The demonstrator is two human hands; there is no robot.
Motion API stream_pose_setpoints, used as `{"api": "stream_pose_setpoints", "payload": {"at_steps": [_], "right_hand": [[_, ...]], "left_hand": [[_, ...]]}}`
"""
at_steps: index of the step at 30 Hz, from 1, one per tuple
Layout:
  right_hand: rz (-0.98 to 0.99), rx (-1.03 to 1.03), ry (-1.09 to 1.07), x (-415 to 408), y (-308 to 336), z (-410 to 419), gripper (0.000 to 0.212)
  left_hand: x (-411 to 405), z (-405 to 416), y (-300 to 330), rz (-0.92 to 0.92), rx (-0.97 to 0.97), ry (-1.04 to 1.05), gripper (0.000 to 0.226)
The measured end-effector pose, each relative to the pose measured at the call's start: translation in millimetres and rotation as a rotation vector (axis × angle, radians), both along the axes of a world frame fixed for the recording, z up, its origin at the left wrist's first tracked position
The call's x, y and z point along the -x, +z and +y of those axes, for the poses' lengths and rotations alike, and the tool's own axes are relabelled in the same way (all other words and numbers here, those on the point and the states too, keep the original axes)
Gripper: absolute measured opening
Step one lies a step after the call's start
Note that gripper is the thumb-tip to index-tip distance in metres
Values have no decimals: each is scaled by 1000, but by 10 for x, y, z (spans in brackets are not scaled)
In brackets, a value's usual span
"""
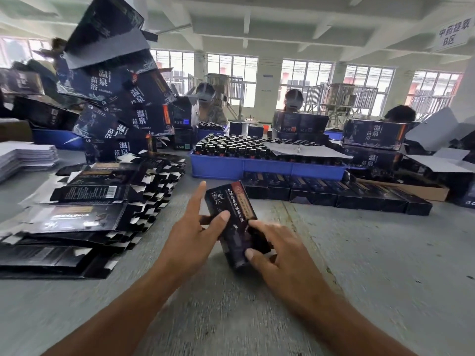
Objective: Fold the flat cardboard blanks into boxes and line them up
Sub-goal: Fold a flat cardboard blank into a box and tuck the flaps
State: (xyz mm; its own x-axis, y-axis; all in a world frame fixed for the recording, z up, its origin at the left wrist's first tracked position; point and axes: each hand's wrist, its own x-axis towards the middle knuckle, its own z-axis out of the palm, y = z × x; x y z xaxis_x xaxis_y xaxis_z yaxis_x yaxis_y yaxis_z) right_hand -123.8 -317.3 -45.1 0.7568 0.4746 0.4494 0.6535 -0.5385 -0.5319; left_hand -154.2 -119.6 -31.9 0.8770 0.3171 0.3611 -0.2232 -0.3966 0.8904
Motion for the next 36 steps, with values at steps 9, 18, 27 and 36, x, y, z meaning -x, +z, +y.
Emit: {"api": "stream_pose_setpoints", "payload": {"at_steps": [9,18,27,36], "right_hand": [[-52,236,-58,-52,-52,56,57],[-215,473,-112,-542,13,491,52],[-198,464,-261,-1465,12,1204,37],[-46,605,-391,-1977,62,1434,58]], "left_hand": [[-81,350,-160,369,-529,303,44],[-78,222,-231,458,-851,350,41],[-144,245,-279,441,-854,378,35],[-215,255,-303,465,-838,371,38]]}}
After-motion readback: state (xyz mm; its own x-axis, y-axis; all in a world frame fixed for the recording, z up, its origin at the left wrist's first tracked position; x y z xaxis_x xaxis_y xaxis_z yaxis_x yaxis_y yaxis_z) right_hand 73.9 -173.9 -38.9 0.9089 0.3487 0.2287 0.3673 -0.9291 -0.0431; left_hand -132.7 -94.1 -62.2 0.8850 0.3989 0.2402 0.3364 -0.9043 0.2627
